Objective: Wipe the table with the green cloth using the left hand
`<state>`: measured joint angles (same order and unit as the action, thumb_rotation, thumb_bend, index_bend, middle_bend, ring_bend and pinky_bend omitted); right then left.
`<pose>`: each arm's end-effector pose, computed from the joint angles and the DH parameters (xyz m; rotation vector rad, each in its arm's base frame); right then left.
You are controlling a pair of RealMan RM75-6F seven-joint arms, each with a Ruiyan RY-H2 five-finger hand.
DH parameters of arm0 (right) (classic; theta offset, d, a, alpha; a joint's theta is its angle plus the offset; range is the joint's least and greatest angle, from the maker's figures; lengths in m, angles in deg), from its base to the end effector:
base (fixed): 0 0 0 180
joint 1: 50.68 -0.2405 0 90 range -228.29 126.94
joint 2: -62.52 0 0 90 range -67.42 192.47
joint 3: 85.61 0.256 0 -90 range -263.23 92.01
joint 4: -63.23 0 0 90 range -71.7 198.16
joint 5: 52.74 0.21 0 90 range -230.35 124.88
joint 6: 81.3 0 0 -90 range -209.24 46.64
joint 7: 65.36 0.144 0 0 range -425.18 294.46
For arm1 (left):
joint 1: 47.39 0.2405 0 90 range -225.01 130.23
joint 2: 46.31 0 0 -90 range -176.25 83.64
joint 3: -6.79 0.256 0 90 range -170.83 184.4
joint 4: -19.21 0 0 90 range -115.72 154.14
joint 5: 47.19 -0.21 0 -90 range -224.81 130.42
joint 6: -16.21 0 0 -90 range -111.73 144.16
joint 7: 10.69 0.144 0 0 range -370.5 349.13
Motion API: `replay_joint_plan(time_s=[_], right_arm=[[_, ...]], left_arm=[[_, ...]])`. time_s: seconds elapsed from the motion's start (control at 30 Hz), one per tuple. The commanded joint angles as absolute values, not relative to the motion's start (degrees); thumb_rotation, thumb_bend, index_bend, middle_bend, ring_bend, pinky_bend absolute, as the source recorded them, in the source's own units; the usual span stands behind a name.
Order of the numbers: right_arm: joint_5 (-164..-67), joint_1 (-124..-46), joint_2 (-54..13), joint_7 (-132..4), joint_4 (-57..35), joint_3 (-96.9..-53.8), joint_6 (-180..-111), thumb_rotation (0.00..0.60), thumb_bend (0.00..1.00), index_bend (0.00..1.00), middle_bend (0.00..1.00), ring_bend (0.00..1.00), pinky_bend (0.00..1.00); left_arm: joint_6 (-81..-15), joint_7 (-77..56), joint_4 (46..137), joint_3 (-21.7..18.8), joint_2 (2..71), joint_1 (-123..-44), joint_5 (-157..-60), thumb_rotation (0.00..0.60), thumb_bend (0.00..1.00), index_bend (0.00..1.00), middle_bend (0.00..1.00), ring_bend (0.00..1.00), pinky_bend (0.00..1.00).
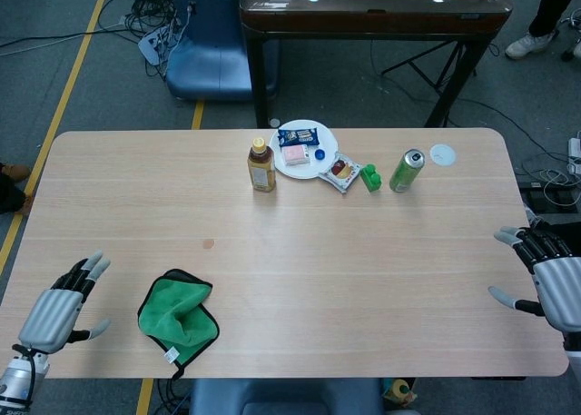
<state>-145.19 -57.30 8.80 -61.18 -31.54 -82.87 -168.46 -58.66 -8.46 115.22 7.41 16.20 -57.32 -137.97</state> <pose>-0.2906 -0.1886 0.2094 1.5019 -0.7608 0.9574 -0.2884 0.1889 0.1263 -1.6544 -0.9710 -0.8482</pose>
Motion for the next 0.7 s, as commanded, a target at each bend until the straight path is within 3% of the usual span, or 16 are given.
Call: replay_joint_plan(time_s=[0.03, 0.37, 0.7], right_arm=[[-145.2, -57.2, 8.8, -61.3, -31.7, -82.9, -168.5, 0.6, 0.16, 0.24, 0.25, 0.19, 0.19], [-144.9, -56.5, 9.1, -61.3, -31.9, -83.1, -168.8, 0.6, 0.16, 0.24, 0.25, 0.19, 0.19], [-144.8, -56.2, 9.0, -60.7, -31.5, -83.1, -169.1, 0.6, 0.16, 0.24, 0.25, 0.19, 0.19]], left_arm=[[-54.2, -8.3, 115.6, 8.8, 15.6, -60.3, -139.7, 0.6, 0.18, 0.01, 0.0, 0.04, 0.17], [-45.4, -5.4, 114.8, 11.3, 18.2, -65.2, -141.4, 0.6, 0.18, 0.01, 0.0, 0.03, 0.16], [-40.1, -4.7, 109.0, 11.5, 25.2, -69.1, -141.1, 0.6, 0.18, 0.01, 0.0, 0.03, 0.16]])
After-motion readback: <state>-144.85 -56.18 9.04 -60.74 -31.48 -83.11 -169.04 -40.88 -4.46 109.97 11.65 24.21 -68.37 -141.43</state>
